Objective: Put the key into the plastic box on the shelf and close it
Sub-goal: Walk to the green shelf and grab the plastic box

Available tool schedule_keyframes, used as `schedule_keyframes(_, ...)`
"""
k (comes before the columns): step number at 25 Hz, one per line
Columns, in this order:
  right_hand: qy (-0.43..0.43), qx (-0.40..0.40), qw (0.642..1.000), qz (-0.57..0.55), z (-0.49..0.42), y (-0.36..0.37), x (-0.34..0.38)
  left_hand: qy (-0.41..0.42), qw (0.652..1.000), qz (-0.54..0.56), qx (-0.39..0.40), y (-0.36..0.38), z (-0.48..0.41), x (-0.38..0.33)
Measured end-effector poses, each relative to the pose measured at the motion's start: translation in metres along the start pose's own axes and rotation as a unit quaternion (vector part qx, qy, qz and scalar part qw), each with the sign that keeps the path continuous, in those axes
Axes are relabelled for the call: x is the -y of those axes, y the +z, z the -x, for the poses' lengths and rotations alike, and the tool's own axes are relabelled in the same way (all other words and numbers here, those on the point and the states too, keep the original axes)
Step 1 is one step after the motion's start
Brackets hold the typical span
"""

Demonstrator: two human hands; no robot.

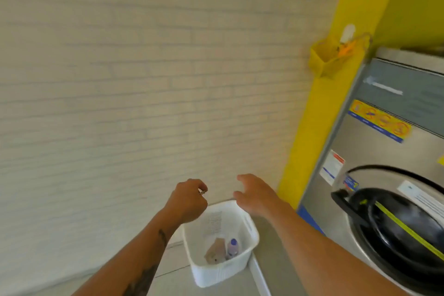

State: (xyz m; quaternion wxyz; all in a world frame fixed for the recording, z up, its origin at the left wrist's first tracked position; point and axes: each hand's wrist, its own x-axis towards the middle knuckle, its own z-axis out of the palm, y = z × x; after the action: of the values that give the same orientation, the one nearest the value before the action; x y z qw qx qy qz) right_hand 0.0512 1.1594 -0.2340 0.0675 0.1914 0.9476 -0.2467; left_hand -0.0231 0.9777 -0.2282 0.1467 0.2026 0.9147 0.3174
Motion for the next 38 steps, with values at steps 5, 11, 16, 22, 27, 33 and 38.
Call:
schedule_keyframes(5,-0.123,0.019,0.992,0.027,0.013,0.028,0.138,-0.071,0.992,0.029,-0.096,-0.103,0.069,0.09)
schedule_keyframes(11,-0.249,0.044,0.966,0.05,0.062,0.102,0.325,-0.143,0.973,0.048,-0.177,-0.218,0.187,0.218)
schedule_keyframes(16,-0.355,0.063,0.932,0.047,0.127,0.18,0.492,-0.198,0.946,-0.002,-0.255,-0.324,0.298,0.333)
schedule_keyframes(22,-0.438,0.099,0.892,0.048,0.185,0.254,0.653,-0.275,0.902,-0.018,-0.333,-0.418,0.41,0.438)
schedule_keyframes(27,-0.479,0.139,0.866,0.034,0.199,0.315,0.759,-0.326,0.869,-0.002,-0.373,-0.466,0.46,0.512)
schedule_keyframes(33,-0.499,0.201,0.843,-0.011,0.175,0.391,0.893,-0.375,0.835,0.028,-0.401,-0.546,0.476,0.615)
schedule_keyframes(38,-0.515,0.245,0.821,-0.016,0.156,0.447,1.026,-0.401,0.801,0.029,-0.443,-0.63,0.488,0.696)
